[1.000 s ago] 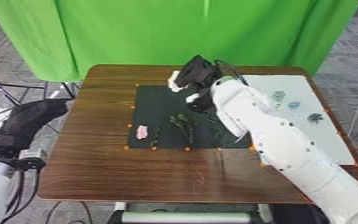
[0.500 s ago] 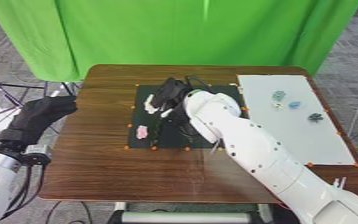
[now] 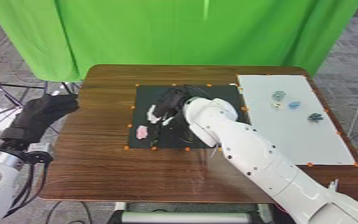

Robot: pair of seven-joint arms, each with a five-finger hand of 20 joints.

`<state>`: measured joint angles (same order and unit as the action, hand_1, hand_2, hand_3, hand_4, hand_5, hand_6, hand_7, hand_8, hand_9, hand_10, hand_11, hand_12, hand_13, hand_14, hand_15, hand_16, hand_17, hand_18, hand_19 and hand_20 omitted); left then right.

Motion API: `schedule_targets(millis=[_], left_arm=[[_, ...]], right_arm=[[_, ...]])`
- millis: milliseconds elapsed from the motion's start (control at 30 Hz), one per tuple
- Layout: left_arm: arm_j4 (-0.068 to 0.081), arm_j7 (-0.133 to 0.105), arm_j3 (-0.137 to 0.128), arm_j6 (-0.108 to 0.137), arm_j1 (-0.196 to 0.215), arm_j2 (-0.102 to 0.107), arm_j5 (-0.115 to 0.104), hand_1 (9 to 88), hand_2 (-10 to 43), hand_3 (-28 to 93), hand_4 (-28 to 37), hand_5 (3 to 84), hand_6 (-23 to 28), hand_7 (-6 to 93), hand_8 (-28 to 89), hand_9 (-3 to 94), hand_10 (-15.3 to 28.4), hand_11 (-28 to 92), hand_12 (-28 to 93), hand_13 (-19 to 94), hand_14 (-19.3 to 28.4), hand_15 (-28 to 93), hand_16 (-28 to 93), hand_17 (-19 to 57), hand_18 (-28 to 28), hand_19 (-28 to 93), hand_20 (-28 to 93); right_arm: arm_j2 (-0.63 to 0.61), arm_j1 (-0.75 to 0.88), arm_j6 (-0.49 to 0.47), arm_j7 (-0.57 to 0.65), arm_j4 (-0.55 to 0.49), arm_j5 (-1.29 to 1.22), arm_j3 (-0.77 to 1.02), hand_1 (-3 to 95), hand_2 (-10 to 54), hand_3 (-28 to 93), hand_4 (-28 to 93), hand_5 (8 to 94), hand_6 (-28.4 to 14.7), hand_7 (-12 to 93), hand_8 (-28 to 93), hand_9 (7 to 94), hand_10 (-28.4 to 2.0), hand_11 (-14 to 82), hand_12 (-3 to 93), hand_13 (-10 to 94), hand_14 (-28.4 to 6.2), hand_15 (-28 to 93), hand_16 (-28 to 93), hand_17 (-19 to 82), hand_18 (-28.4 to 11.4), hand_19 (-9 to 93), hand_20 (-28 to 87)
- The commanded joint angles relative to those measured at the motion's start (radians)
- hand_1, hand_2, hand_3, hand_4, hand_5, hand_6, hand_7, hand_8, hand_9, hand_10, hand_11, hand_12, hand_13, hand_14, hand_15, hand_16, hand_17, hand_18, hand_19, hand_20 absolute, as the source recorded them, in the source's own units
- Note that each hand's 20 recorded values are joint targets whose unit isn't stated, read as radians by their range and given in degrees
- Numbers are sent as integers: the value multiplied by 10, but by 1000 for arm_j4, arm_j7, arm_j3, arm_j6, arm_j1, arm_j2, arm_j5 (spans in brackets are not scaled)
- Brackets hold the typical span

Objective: Arrange flowers

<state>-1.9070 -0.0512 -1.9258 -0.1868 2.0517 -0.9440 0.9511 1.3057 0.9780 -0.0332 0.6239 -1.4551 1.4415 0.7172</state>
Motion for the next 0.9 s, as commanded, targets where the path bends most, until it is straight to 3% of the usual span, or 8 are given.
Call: schedule_targets(millis=[33,233,400,567,733,900], left_arm=[[-1,-11,-2,17,6,1,-14,185,4,621,-278,490,43,112,-52,451,144,179,127,340,194,181,38,22,152,86,182],[2,-13,4,22,2,3,-14,174,8,617,-282,492,44,110,-51,452,144,179,128,339,194,180,37,22,153,86,181],[1,-10,-2,17,6,2,-12,173,6,621,-283,493,42,112,-51,452,144,179,128,340,193,179,37,21,153,86,181],[-2,-9,-7,14,13,-4,-9,180,6,619,-282,497,31,117,-52,452,144,179,128,340,194,179,37,21,153,86,181],[-8,-9,-12,20,25,-9,-10,186,4,618,-283,503,15,125,-55,455,143,180,129,340,194,179,37,21,154,86,181],[-10,-11,-16,17,31,-14,-8,189,5,615,-283,508,13,127,-58,455,143,181,129,340,193,180,38,21,154,85,181]], right_arm=[[-1,-5,-44,17,-4,-12,18,656,-95,536,-141,764,2,138,113,805,-130,37,333,920,-9,585,329,634,-124,932,561],[-6,-12,-43,16,-9,-1,19,622,-95,545,-141,705,17,116,71,749,-148,81,258,908,-16,593,322,624,-132,932,566],[-10,-18,-95,27,-15,8,34,583,-95,588,-157,673,29,118,26,719,-163,113,193,905,-18,594,317,620,-135,932,570],[-19,-23,-137,34,-26,18,46,541,-95,627,-155,631,39,113,-84,702,-171,105,180,900,-20,590,316,616,-136,932,565],[-23,-31,-202,53,-47,47,70,526,-95,628,-157,582,40,108,-95,685,-179,94,177,900,-23,586,315,615,-137,932,559],[-83,-47,-213,24,-150,177,102,515,-95,609,-156,547,43,105,-96,680,-187,92,172,902,-26,583,314,617,-139,932,556]])
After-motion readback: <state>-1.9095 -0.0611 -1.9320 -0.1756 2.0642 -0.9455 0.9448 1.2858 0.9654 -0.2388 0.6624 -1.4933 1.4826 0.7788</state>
